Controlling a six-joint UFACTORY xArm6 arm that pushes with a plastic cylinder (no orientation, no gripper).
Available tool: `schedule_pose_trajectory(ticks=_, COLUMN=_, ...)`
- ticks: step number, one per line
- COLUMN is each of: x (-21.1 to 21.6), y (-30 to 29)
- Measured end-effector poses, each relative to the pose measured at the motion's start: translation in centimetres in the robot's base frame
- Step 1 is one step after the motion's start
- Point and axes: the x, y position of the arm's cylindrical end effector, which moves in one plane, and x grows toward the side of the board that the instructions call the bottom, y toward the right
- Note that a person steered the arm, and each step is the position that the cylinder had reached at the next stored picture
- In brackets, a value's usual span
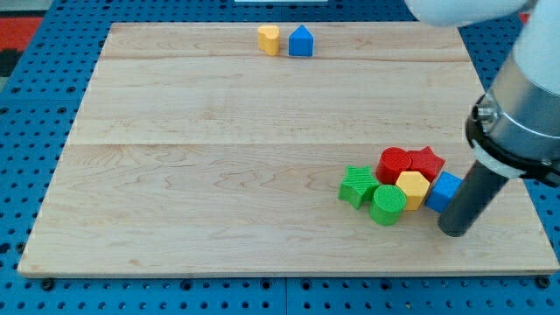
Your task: Separate the yellow hexagon from the green circle
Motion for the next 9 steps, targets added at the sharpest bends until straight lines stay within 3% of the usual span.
schedule_pose_trajectory(ticks=2, x=-1.3, y=-2.7)
schedule_pose_trajectory(ticks=4, x=-9.1, y=-8.8)
schedule_pose_trajectory(ticks=6, x=-4.0, y=-0.2)
schedule_pose_trajectory(ticks=9, x=-1.4, y=-8.1)
